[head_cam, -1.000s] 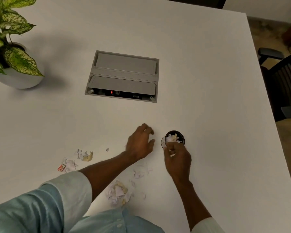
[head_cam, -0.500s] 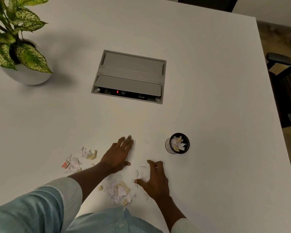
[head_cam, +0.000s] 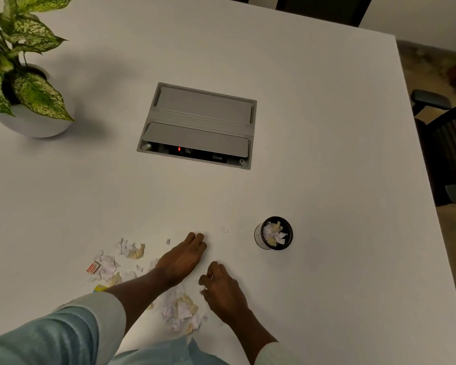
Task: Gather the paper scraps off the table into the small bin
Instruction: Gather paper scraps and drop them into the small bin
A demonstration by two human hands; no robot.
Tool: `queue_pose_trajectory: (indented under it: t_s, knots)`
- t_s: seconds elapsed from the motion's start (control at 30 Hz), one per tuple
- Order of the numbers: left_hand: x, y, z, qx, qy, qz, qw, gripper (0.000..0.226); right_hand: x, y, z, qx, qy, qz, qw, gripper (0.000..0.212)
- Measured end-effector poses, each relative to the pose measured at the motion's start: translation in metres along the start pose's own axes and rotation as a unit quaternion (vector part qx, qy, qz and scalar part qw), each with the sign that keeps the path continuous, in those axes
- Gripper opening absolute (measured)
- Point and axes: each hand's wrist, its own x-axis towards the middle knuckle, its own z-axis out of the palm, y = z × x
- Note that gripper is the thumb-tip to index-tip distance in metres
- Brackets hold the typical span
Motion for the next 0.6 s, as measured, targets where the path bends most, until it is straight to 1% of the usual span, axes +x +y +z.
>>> queue_pose_trajectory:
  t_s: [0.07,0.13,0.23,0.3,0.37,0.43,0.6]
  knots:
    - [-0.008,0.0,0.002,0.001,0.01,-0.005,1.0,0.044,-0.005,0.003,0.001,-0.017,0.012,-0.01,1.0,0.013]
    - [-0.014,0.001,0.0,-0.017,0.018,-0.023,0.999,0.041,-0.008,0.004,0.002,-0.009,0.031,0.002,0.999,0.011]
    - [-0.017,0.004,-0.004,-0.082,0.016,-0.056,0.995,0.039,-0.013,0.01,-0.003,0.046,0.063,0.056,0.995,0.018]
    - [-0.015,0.006,-0.005,-0.116,0.016,-0.065,0.991,0.035,-0.018,0.015,-0.011,0.1,0.094,0.111,0.984,0.017]
    - [-0.009,0.013,-0.008,-0.163,0.034,-0.079,0.983,0.032,-0.023,0.019,-0.024,0.149,0.136,0.17,0.965,0.012]
    - [0.0,0.024,-0.017,-0.224,0.067,-0.102,0.967,0.028,-0.028,0.022,-0.042,0.201,0.189,0.218,0.936,0.015]
    - [0.04,0.063,-0.062,-0.353,0.167,-0.122,0.912,0.025,-0.038,0.033,-0.098,0.265,0.35,0.247,0.864,0.022]
